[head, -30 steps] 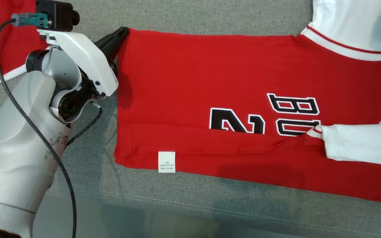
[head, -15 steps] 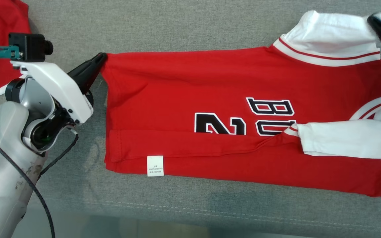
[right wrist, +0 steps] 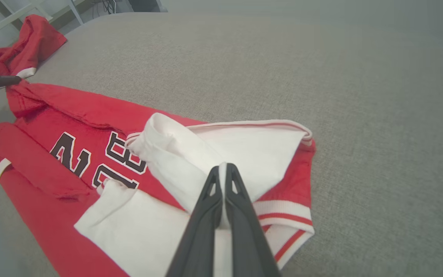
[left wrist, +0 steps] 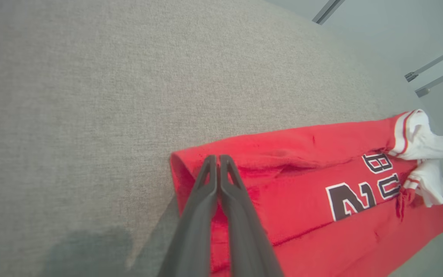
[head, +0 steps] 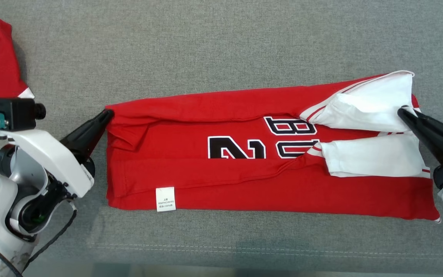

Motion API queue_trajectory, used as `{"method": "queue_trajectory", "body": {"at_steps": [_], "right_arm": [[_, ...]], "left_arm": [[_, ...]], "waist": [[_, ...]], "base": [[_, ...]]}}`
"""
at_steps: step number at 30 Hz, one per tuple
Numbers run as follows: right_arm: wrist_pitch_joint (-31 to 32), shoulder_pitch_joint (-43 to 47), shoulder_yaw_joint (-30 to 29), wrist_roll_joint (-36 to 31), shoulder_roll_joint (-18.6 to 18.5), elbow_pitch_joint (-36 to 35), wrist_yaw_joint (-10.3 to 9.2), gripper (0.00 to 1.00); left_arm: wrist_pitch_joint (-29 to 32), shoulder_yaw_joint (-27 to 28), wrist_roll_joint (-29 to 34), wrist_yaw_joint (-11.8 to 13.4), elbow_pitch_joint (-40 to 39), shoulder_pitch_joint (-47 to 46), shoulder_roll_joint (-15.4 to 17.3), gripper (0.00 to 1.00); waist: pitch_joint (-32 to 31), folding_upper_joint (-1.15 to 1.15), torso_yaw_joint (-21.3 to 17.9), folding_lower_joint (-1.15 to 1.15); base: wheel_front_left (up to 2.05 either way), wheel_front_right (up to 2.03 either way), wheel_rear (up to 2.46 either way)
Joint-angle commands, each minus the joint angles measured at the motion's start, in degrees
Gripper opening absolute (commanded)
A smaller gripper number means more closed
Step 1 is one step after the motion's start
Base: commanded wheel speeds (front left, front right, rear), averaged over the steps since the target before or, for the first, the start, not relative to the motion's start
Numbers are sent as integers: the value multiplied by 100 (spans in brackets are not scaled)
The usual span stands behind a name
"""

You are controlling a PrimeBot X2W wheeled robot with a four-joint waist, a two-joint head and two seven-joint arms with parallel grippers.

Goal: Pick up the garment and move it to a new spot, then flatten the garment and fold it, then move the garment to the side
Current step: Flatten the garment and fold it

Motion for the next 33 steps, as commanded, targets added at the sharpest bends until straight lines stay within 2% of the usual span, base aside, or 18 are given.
{"method": "queue_trajectory", "body": {"at_steps": [1,6,15,19,20,21,22,23,27,30,33], "right_arm": [[-98,350,22,-74,-141,-5,24,0],[-286,694,27,-49,-38,-55,24,0],[-696,1350,-56,-15,60,-84,24,0],[-708,1604,-14,5,236,-32,24,0],[-745,1651,-45,23,314,30,24,24],[-757,1696,-72,23,378,114,24,67],[-776,1723,-102,-24,435,193,24,100],[-837,1752,-156,-32,527,247,24,100],[-1097,1937,-531,98,887,344,24,100],[-1241,2125,-1133,-18,1165,528,24,100],[-1279,2303,-1966,-469,1623,783,24,100]], "left_arm": [[-69,314,-86,87,-192,62,347,0],[-207,391,-156,237,-386,444,367,0],[-535,536,-180,372,-481,823,350,0],[-550,548,-267,402,-450,1012,333,0],[-545,546,-297,410,-435,1061,321,0],[-562,545,-297,421,-424,1097,315,6],[-637,570,-269,452,-413,1117,303,73],[-736,597,-228,482,-397,1131,280,100],[-1212,662,67,651,-345,1234,215,100],[-1819,777,467,958,-379,1305,144,100],[-2442,870,899,1318,-489,1386,51,100]], "waist": [[-15,0,-3,0],[-78,0,-7,0],[-233,0,-117,0],[-287,0,-179,0],[-305,0,-199,0],[-320,0,-212,0],[-338,0,-223,0],[-365,0,-231,0],[-488,0,-261,0],[-599,0,-270,0],[-715,0,-279,0]], "base": [[0,0,0],[0,0,0],[0,0,0],[0,0,0],[0,0,0],[0,0,0],[0,0,0],[0,0,0],[0,0,0],[0,0,0],[0,0,0]]}}
